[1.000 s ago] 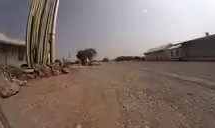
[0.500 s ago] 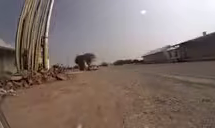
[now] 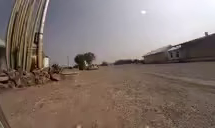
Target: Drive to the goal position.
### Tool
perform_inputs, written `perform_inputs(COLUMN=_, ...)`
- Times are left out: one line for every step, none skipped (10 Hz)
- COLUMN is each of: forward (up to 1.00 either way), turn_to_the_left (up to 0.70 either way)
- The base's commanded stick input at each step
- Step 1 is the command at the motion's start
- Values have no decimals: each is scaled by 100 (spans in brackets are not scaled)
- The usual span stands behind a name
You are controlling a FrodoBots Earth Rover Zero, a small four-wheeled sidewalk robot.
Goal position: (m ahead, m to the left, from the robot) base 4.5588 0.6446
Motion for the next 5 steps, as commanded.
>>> perform_inputs(forward=100, turn_to_the_left=0)
perform_inputs(forward=100, turn_to_the_left=0)
perform_inputs(forward=100, turn_to_the_left=0)
perform_inputs(forward=100, turn_to_the_left=0)
perform_inputs(forward=100, turn_to_the_left=0)
